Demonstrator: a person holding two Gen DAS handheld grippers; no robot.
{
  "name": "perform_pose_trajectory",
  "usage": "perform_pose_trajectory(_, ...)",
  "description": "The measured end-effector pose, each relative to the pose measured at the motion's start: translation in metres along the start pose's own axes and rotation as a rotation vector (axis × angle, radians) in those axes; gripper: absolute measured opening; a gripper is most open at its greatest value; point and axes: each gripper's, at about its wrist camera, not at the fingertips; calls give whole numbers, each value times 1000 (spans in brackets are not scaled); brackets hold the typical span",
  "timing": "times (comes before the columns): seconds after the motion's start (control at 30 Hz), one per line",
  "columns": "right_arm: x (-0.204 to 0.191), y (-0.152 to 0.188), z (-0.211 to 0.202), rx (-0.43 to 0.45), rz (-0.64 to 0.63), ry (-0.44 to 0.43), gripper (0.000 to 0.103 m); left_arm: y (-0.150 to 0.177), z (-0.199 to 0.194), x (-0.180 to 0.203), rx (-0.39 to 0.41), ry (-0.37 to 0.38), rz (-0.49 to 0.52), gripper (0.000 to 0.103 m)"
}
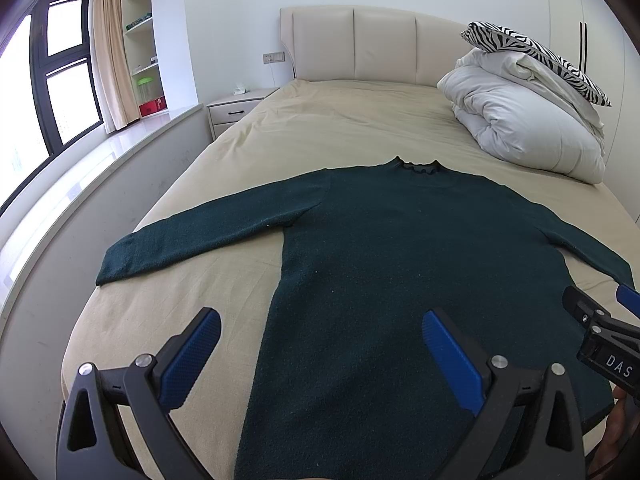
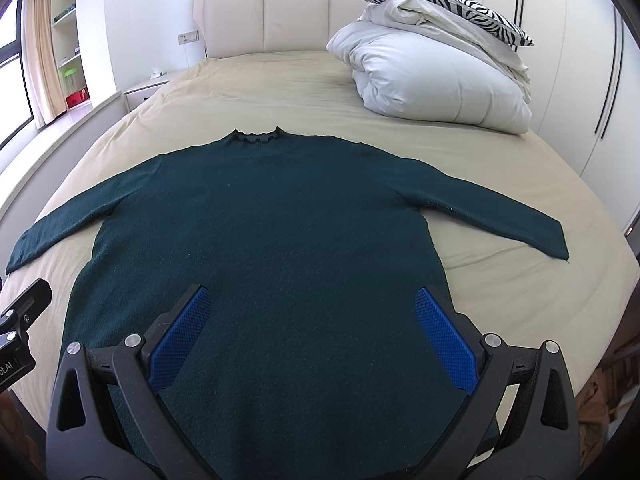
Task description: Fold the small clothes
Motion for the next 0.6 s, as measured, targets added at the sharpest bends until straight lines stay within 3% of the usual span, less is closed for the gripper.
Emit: perform_pose_trajectory(0.6, -5, 5, 0, -6, -1, -6, 103, 0, 0, 1, 2, 0, -1, 103)
Point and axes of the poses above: each gripper's, at about its wrist camera, not at the fingertips, and z roughly the way its jaws point, x to its right, y to its underside, and after that the axes turned 10 degrees about y, right-handed
